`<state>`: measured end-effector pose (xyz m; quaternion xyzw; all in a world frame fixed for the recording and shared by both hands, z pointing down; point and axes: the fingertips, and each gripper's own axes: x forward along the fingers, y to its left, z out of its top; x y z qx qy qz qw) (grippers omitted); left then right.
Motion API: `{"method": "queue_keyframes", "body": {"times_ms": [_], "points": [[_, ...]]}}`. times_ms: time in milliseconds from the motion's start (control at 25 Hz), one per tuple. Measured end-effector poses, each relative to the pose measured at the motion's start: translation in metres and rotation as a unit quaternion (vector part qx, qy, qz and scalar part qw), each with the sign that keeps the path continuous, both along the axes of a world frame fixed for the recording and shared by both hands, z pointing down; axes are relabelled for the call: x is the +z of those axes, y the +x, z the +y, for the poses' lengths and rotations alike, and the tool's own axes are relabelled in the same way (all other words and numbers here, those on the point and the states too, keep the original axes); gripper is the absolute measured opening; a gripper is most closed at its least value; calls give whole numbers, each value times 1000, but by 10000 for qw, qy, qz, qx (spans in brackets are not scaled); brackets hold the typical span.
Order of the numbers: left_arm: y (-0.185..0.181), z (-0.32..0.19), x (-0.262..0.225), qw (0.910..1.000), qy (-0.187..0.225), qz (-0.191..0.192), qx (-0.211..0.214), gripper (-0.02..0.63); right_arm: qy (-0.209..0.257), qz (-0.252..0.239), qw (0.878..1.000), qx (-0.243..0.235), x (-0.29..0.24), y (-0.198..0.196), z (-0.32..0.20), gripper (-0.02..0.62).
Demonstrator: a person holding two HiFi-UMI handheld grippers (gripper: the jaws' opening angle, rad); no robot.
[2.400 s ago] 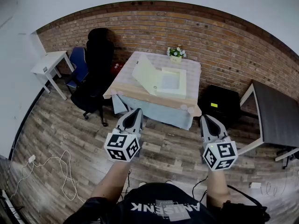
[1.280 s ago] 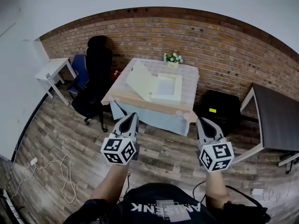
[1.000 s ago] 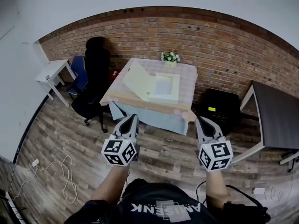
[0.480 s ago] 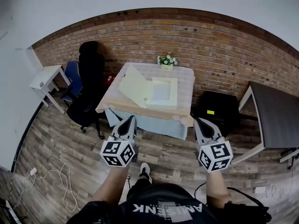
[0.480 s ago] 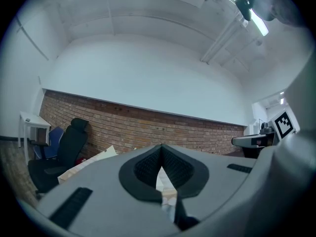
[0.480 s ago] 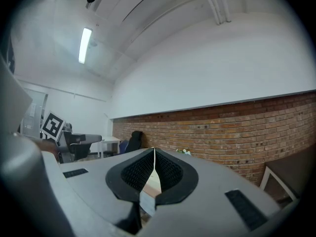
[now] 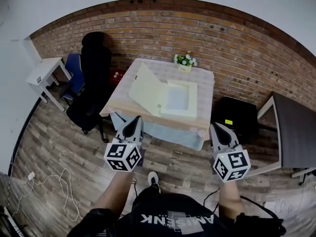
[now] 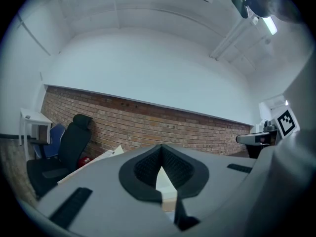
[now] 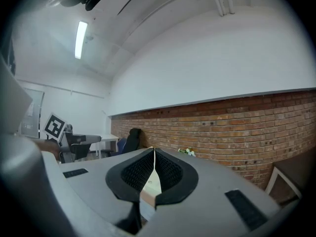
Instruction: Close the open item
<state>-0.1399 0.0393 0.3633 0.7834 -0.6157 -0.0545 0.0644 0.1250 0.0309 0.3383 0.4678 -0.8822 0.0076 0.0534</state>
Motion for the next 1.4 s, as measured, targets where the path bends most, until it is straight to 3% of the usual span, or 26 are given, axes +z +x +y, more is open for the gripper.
{"method": "queue_keyframes", "body": {"times_ms": [320,560,1200,1400], "points": [[-38,-67,19,9997,-173,162,45,9,-176,155,9997,59,12,-35,-60,41],[-59,-107,32,9992,-398,58,50,9,-221,107,9996,139,13,-54,-96,42],[-144,-176,60,9983,-469,309,135,11,-329,229,9978,534,20,-107,-166,41],[-157,-192,80,9968,-705,367,96,13,-360,352,9976,469,21,-124,-180,43]]}}
